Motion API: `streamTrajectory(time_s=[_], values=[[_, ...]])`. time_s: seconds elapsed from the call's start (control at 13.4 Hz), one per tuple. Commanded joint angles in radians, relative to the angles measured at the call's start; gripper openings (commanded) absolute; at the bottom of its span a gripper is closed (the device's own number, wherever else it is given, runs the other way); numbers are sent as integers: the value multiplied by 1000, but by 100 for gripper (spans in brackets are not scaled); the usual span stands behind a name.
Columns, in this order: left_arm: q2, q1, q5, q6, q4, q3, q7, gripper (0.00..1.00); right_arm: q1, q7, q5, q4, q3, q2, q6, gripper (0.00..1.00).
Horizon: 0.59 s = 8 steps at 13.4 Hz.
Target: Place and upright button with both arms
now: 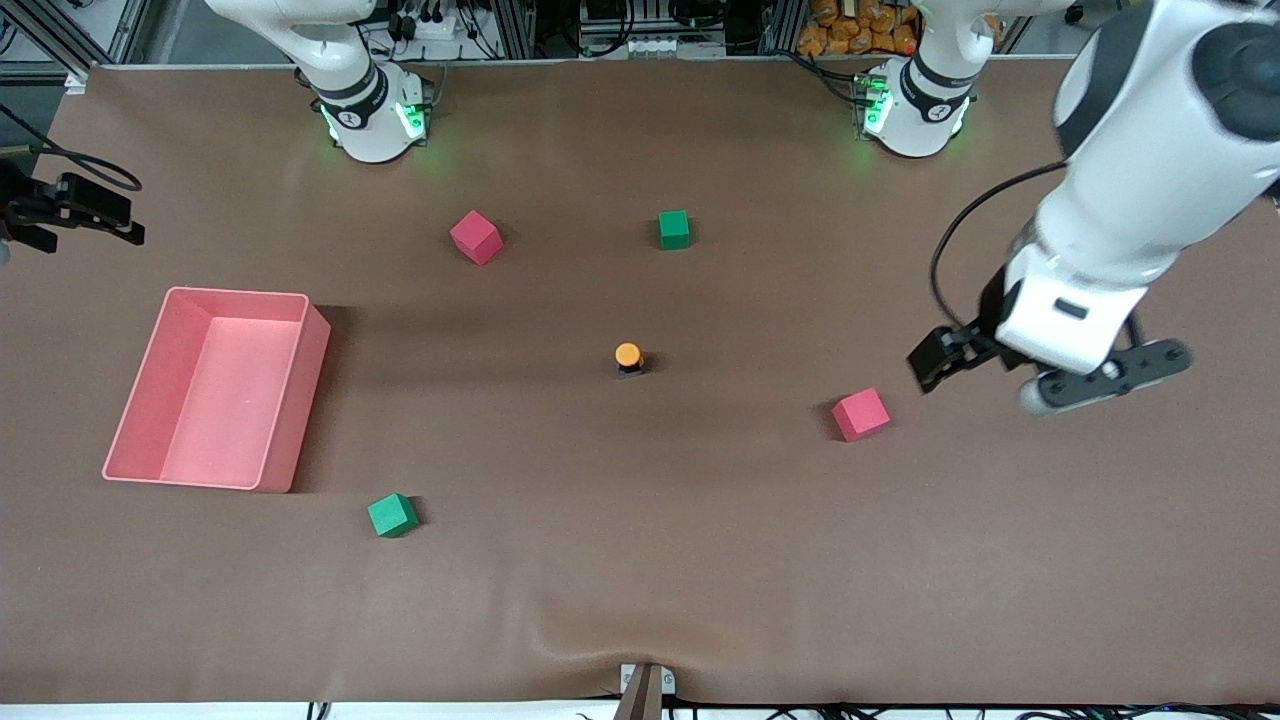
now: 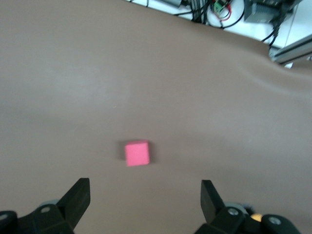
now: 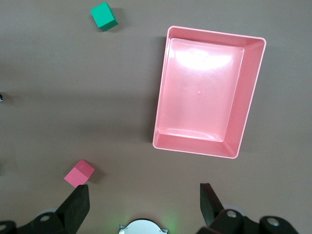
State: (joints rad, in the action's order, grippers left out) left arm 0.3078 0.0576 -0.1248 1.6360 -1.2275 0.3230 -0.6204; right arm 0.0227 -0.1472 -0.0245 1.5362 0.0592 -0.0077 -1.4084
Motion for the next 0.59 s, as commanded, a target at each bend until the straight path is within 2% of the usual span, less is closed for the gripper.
streamTrajectory(time_s=[0.0,0.3,0.52], values=[[-107,-5,103,-76,-29,-80,77,100,8,8,-2,-19,-7,9,14,100],[-200,-18,137,-162,-65,-160,210,100,6,8,-3,-19,-7,9,14,100],[-336,-28,142,-174,-197,-188,260,100,5,8,-3,-19,-7,9,14,100]])
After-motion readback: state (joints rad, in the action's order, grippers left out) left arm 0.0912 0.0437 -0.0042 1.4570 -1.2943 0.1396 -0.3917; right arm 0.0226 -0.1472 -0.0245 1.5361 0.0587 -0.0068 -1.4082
